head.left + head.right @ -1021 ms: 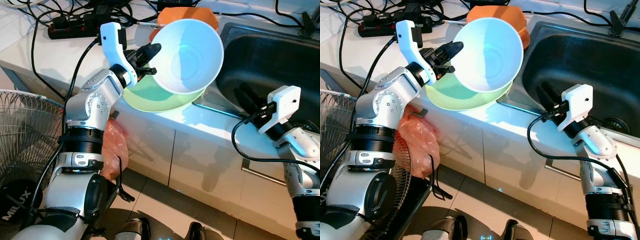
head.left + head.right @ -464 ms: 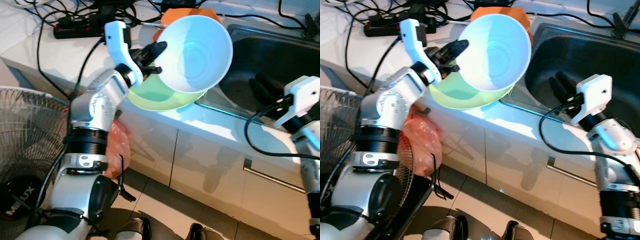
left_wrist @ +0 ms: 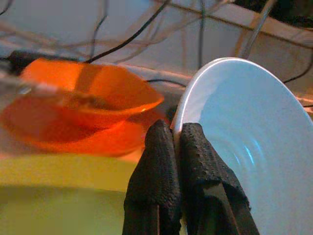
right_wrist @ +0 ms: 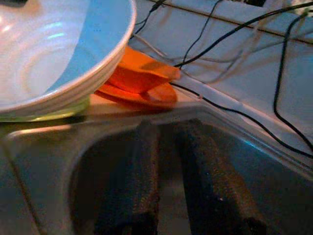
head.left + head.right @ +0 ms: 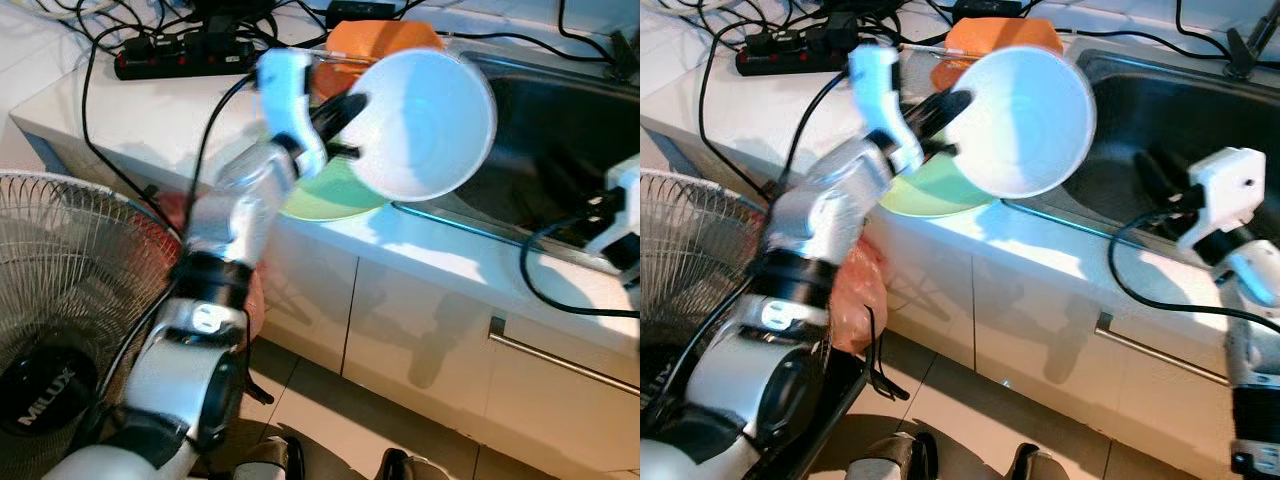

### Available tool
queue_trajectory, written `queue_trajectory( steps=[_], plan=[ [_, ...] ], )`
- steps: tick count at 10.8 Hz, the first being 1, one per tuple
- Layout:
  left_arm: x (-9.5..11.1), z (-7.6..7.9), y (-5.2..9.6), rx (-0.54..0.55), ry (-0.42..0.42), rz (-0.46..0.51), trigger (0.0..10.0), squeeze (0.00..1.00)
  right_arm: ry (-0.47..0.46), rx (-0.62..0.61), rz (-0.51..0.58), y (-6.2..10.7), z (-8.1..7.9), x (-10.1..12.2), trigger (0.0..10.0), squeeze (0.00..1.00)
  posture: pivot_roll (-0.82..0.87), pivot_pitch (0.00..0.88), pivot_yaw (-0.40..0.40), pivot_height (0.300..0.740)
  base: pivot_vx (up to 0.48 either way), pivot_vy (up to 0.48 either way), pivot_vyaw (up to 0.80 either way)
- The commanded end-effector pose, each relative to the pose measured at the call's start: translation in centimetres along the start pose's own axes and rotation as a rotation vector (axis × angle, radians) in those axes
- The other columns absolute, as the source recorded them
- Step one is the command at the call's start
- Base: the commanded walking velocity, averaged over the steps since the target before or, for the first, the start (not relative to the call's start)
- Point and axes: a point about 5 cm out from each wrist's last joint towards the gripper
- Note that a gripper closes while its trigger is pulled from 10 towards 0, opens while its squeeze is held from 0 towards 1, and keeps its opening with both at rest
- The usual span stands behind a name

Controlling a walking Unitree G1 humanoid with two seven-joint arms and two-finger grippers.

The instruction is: Kitchen organization

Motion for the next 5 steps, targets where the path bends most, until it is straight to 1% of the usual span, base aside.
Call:
queue_trajectory(
  steps=[1, 2, 3, 4, 5],
  plan=[
    [0.9, 0.8, -0.5, -0.022, -0.036, 0.036, 10.0, 0.0, 0.022, -0.01, -0.007, 0.5, 0.5, 0.2, 10.0, 0.0, 0.0, 0.137, 0.091, 0.74, 0.0, 0.0, 0.0],
    [1.1, 1.6, -1.3, -0.022, -0.069, 0.07, 10.0, 0.0, 0.032, -0.022, -0.021, 0.8, 0.9, 0.0, 10.0, 0.0, -0.01, 0.144, 0.095, 0.74, 0.0, 0.0, 0.0],
    [1.8, 2.2, -2.2, -0.018, -0.098, 0.123, 10.0, 0.0, 0.04, -0.028, -0.028, 1.1, 1.3, 0.0, 10.0, 0.0, -0.02, 0.145, 0.101, 0.74, 0.0, 0.0, 0.0],
    [2.2, 2.5, -2.7, -0.012, -0.144, 0.153, 10.0, 0.0, 0.048, -0.026, -0.032, 1.3, 1.4, 0.1, 10.0, 0.0, -0.03, 0.147, 0.105, 0.74, 0.0, 0.0, 0.0],
    [1.8, 3.8, -3.7, -0.027, -0.212, 0.155, 10.0, 0.0, 0.059, -0.028, -0.042, 1.8, 1.7, 0.2, 10.0, 0.0, -0.04, 0.15, 0.112, 0.74, 0.0, 0.0, 0.0]
  ],
)
Point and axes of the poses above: a point about 5 cm out from each wrist's last joint towards the gripper, its own y axis pointing back from the gripper into the wrist, its own x axis along the axis of the wrist's last joint, z = x × y, and after that the axes turned 14 degrees about y, right-handed
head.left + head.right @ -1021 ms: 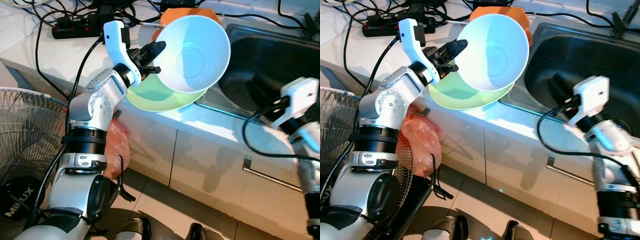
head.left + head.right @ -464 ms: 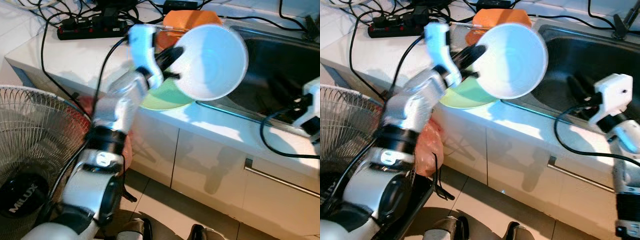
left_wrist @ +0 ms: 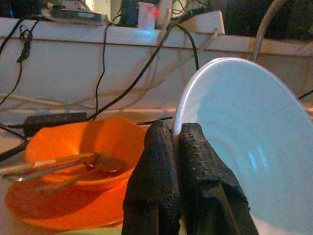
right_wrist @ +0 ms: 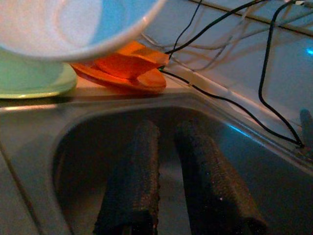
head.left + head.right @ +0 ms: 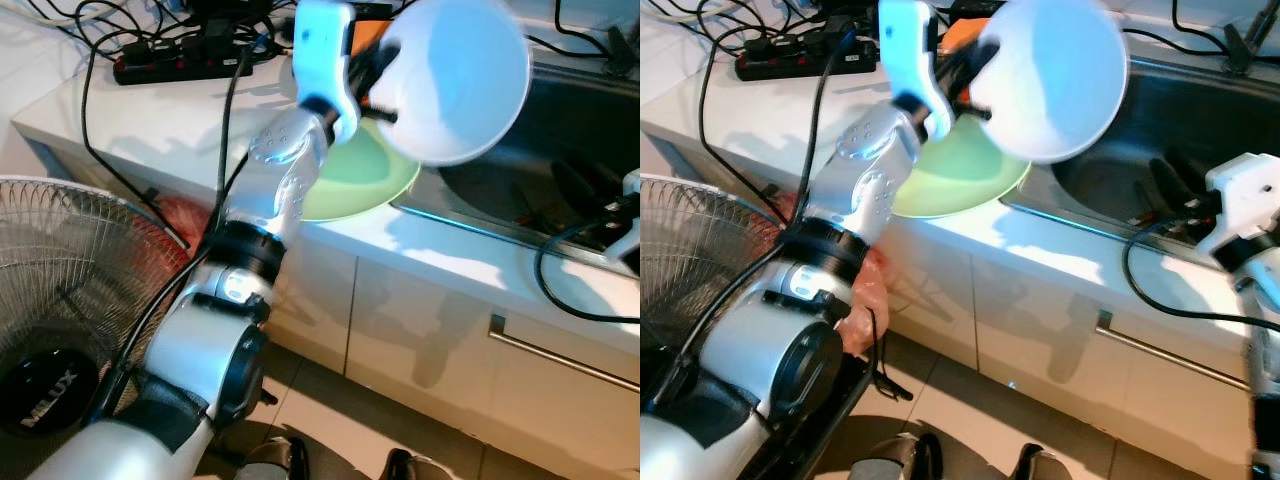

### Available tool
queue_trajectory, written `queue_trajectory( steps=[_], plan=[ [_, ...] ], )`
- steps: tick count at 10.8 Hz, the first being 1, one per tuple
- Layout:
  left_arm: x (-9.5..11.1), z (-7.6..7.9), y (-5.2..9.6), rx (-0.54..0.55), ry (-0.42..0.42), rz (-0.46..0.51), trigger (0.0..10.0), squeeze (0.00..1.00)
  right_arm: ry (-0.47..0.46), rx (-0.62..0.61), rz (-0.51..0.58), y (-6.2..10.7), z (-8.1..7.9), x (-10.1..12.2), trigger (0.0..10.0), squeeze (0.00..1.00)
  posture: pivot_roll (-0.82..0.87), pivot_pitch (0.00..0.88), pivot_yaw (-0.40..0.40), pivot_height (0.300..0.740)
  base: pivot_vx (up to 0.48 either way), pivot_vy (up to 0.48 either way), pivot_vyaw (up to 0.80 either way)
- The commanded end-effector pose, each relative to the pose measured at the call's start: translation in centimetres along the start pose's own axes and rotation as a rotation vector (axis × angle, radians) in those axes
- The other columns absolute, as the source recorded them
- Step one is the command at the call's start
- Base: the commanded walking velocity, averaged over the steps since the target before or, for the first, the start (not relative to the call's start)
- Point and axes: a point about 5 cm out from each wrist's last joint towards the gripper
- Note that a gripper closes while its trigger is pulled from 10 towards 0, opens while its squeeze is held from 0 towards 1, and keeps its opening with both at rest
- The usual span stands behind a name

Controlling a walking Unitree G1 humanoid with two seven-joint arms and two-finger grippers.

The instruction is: Kitchen organization

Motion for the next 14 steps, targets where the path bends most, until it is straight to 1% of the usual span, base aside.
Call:
queue_trajectory(
  steps=[1, 3, 4, 6, 8, 10, 14],
  plan=[
    [0.2, 1.6, -0.9, -0.028, -0.064, 0.014, 10.0, 0.0, 0.025, -0.007, 0.006, 0.5, 0.5, 0.6, 10.0, 0.0, -0.06, 0.153, 0.117, 0.74, 0.0, 0.0, 0.0],
    [-1.1, 4.2, -1.8, -0.072, -0.089, 0.005, 10.0, 0.0, 0.03, -0.005, -0.013, 1.5, 0.6, 0.5, 10.0, 0.0, -0.08, 0.166, 0.13, 0.74, 0.0, 0.0, 0.0],
    [-1.4, 4.8, -2.0, -0.083, -0.083, -0.002, 10.0, 0.0, 0.031, -0.007, -0.018, 1.8, 0.6, 0.5, 10.0, 0.0, -0.09, 0.168, 0.133, 0.74, 0.0, 0.0, 0.0],
    [-2.2, 6.1, -2.3, -0.104, -0.115, -0.012, 10.0, 0.0, 0.031, -0.004, -0.032, 2.4, 0.5, 0.6, 10.0, 0.0, -0.1, 0.175, 0.138, 0.74, 0.0, 0.0, 0.0],
    [-3.1, 6.8, -2.3, -0.108, -0.142, -0.028, 10.0, 0.0, 0.03, 0.012, -0.04, 3.0, 0.3, 0.8, 10.0, 0.0, -0.12, 0.186, 0.146, 0.74, 0.0, 0.0, 0.0],
    [-4.8, 7.5, -2.0, -0.1, -0.167, -0.076, 10.0, 0.0, 0.022, 0.06, -0.054, 3.8, -0.3, 1.0, 10.0, 0.0, -0.13, 0.199, 0.149, 0.74, 0.0, 0.0, 0.0],
    [-6.7, 8.7, -1.6, -0.116, -0.207, -0.12, 10.0, 0.0, 0.011, 0.08, -0.071, 4.6, -0.8, 1.4, 10.0, 0.0, -0.16, 0.21, 0.151, 0.74, 0.0, 0.0, 0.0]
  ],
)
Point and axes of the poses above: a point about 5 cm out from each wrist's last joint towards the gripper, its own y axis pointing back from the gripper into the wrist, its own x axis along the axis of the wrist's last joint, z = x × y, and after that the axes turned 14 degrees about y, right-handed
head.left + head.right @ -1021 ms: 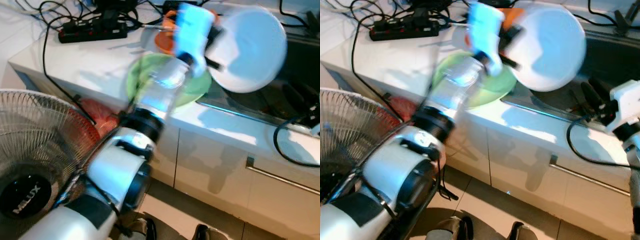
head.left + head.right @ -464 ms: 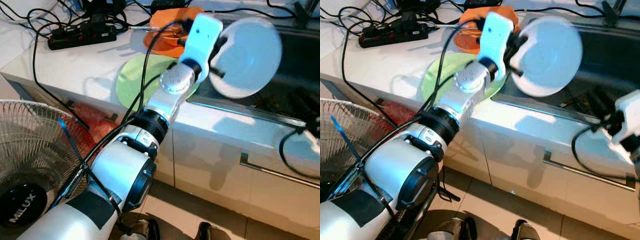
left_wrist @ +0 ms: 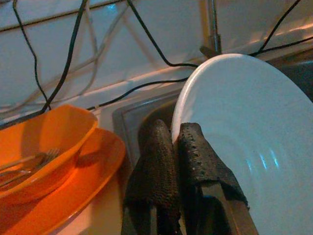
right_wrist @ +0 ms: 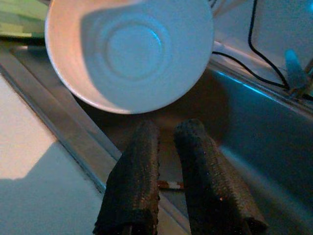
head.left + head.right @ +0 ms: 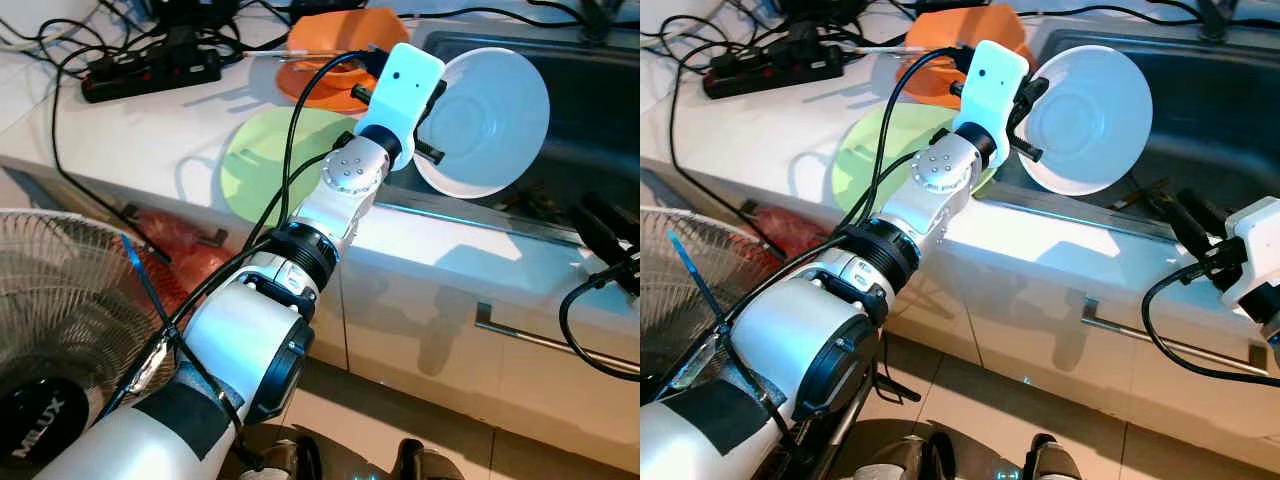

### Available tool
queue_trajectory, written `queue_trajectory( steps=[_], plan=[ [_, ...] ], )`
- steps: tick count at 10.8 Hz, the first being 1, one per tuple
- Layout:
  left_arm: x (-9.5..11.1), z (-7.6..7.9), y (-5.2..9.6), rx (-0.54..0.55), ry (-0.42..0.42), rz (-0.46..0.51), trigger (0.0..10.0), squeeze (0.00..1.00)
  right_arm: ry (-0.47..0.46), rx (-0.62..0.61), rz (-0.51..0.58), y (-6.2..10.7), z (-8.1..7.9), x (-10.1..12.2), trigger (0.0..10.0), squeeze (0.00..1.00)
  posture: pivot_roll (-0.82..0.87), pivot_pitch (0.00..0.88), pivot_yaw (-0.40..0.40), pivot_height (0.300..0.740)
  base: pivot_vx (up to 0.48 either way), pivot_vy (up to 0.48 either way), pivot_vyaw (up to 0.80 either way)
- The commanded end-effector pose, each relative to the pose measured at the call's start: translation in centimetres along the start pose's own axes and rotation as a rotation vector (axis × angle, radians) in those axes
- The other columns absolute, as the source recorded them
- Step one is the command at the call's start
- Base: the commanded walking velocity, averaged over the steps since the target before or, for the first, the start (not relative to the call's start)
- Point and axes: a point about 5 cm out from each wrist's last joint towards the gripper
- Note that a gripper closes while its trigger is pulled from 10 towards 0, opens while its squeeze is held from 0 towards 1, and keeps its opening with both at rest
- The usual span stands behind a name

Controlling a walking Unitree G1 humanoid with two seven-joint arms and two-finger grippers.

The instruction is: Kitchen organization

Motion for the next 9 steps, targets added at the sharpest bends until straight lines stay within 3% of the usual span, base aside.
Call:
queue_trajectory(
  steps=[1, 3, 5, 6, 9],
  plan=[
    [-0.8, 5.5, -0.6, -0.121, 0.025, -0.029, 10.0, 0.0, 0.007, 0.004, 0.006, 0.3, 0.1, 0.5, 10.0, 0.0, -0.16, 0.21, 0.15, 0.74, 0.0, 0.0, 0.0],
    [0.6, 5.6, -0.9, -0.056, 0.065, 0.065, 10.0, 0.0, 0.0, 0.004, 0.008, 0.4, -0.1, 0.7, 10.0, 0.0, -0.17, 0.208, 0.153, 0.74, 0.0, 0.0, 0.0],
    [0.3, 5.9, -0.9, -0.05, 0.05, 0.046, 10.0, 0.0, -0.009, 0.006, 0.011, 0.4, -0.6, 0.9, 10.0, 0.0, -0.18, 0.206, 0.156, 0.74, 0.0, 0.0, 0.0],
    [-0.3, 6.1, -0.7, -0.054, 0.042, 0.025, 10.0, 1.0, -0.015, 0.005, 0.012, 0.4, -0.7, 0.9, 10.0, 0.0, -0.18, 0.204, 0.159, 0.74, 0.0, 0.0, 0.0],
    [-0.7, 6.1, -0.7, -0.058, 0.031, 0.001, 10.0, 1.0, -0.024, 0.006, 0.014, 0.2, -0.9, 0.9, 10.0, 0.0, -0.18, 0.205, 0.159, 0.74, 0.0, 0.0, 0.0]
  ],
)
Point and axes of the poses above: a point about 5 cm out from each wrist's last joint towards the gripper, its own y axis pointing back from the gripper into the wrist, its own x axis along the axis of the wrist's last joint, z = x × y, and after that the axes turned 14 degrees about y, right-handed
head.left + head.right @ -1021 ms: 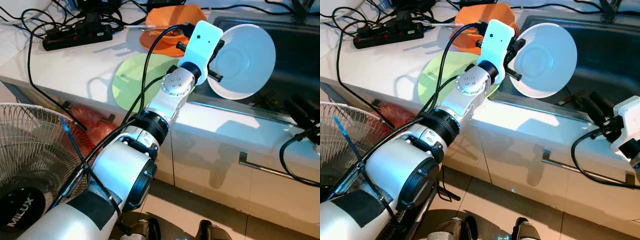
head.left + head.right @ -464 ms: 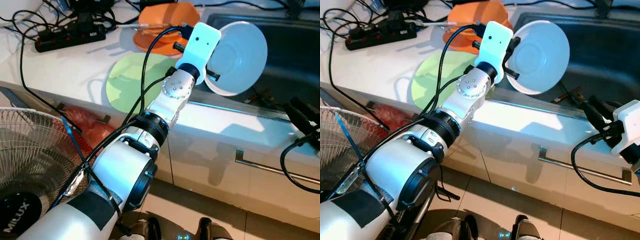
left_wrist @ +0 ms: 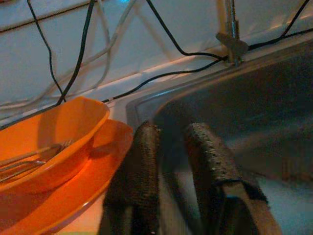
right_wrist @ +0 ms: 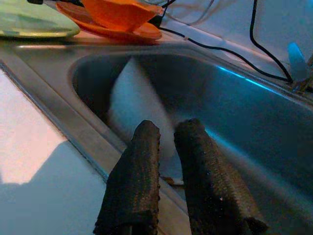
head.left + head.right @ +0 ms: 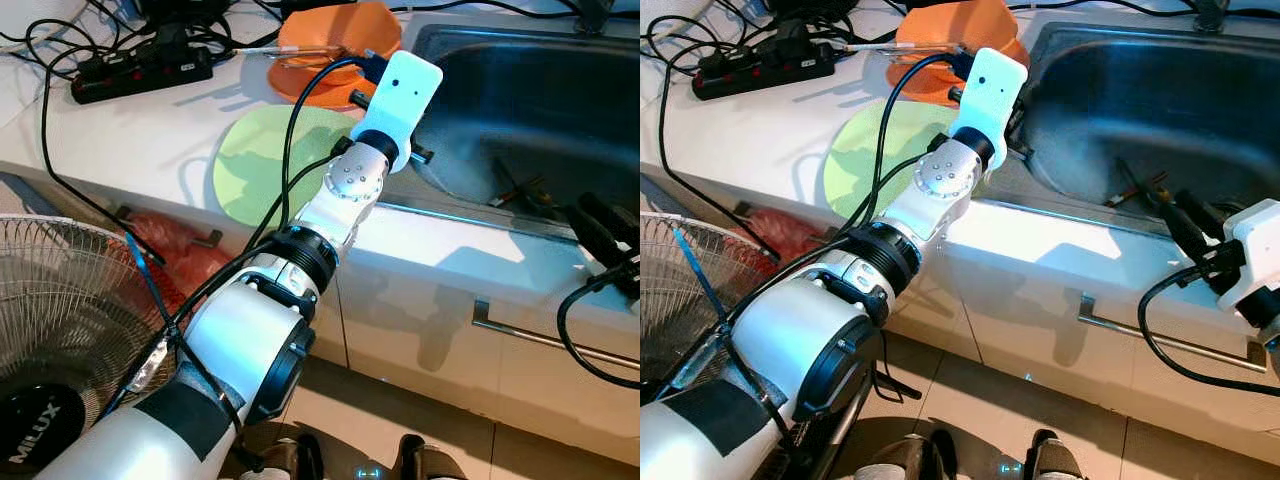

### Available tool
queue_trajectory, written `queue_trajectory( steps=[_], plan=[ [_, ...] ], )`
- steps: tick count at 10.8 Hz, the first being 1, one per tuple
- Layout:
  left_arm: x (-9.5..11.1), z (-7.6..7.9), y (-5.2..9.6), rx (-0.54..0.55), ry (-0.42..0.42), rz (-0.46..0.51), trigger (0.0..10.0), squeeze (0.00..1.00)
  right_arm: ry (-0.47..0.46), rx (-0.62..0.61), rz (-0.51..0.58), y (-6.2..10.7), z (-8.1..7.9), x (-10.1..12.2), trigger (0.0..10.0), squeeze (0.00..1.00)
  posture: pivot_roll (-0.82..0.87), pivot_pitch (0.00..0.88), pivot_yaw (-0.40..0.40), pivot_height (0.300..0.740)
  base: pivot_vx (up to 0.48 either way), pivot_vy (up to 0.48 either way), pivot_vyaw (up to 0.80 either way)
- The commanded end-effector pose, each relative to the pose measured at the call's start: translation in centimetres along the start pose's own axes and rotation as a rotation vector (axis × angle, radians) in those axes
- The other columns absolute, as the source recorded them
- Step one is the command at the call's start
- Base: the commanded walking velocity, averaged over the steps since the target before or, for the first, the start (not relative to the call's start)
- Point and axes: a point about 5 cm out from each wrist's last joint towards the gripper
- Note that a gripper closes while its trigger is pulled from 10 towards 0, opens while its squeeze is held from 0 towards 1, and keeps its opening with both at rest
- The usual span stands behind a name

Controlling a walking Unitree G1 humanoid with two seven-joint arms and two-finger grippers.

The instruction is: Kitchen organization

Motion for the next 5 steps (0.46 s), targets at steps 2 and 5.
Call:
queue_trajectory(
  steps=[2, 5],
  plan=[
    [-0.1, 6.4, -0.3, -0.138, 0.054, -0.015, 10.0, 0.0, -0.021, 0.01, 0.018, -0.2, -0.5, 0.3, 10.0, 0.0, -0.17, 0.204, 0.158, 0.74, 0.0, 0.0, 0.0],
    [0.1, 5.3, -0.3, -0.108, 0.087, 0.009, 10.0, 0.0, -0.04, 0.021, 0.029, -0.7, -1.0, 0.2, 10.0, 0.0, -0.14, 0.205, 0.153, 0.74, 0.0, 0.0, 0.0]
  ],
)
Point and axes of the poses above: a point about 5 cm out from each wrist's last joint towards the gripper, its own y axis pointing back from the gripper into the wrist, its own x axis along the axis of the wrist's last joint, z = x × y, and after that the axes turned 14 degrees about y, right-handed
